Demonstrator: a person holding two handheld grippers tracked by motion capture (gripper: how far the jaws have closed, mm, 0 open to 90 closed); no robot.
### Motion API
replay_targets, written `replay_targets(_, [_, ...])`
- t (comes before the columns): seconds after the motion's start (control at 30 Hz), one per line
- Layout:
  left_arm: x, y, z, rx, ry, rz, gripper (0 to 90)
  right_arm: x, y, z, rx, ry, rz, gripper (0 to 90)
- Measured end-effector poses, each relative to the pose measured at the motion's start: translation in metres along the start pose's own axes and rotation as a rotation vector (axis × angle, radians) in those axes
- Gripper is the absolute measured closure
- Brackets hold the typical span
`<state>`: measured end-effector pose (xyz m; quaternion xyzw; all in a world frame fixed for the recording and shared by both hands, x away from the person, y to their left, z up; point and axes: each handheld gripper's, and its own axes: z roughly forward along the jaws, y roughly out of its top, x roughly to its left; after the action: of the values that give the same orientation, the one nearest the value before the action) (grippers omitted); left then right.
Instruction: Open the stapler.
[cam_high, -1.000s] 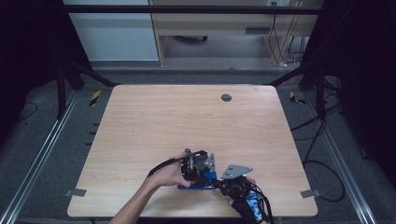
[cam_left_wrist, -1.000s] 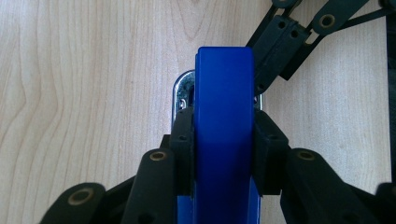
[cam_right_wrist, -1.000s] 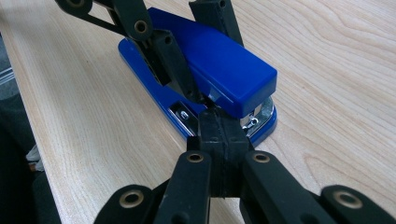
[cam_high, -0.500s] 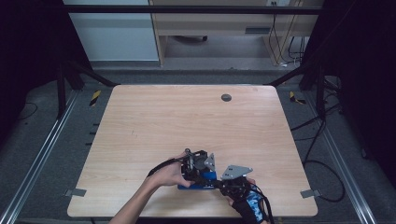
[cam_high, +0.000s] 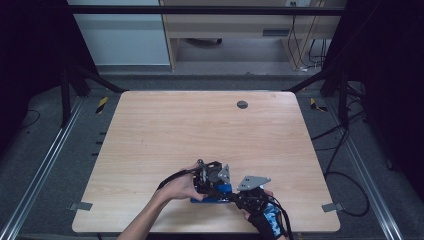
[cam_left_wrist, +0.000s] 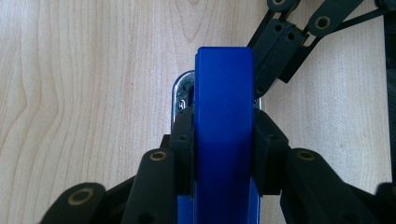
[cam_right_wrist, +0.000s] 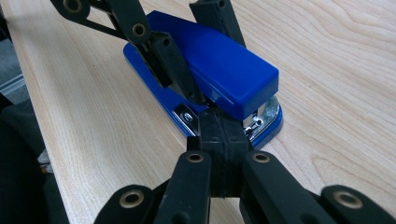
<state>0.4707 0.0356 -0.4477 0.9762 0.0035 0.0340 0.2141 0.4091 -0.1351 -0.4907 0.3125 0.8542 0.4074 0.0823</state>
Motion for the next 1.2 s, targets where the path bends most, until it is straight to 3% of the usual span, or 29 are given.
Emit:
replay_targets(0.33, [-0.0004, -0.001, -0.0002, -0.014, -0.002, -0.002, 66.1, 0.0003, -0.0003, -0.0001, 0.001, 0.001, 0.028, 90.0])
replay_targets(1.2, [-0.0019, -0.0067, -0.0003, -0.068, -0.008, -0.033, 66.2, 0.0006, -0.0004, 0.0, 0.0, 0.005, 0.03, 90.0])
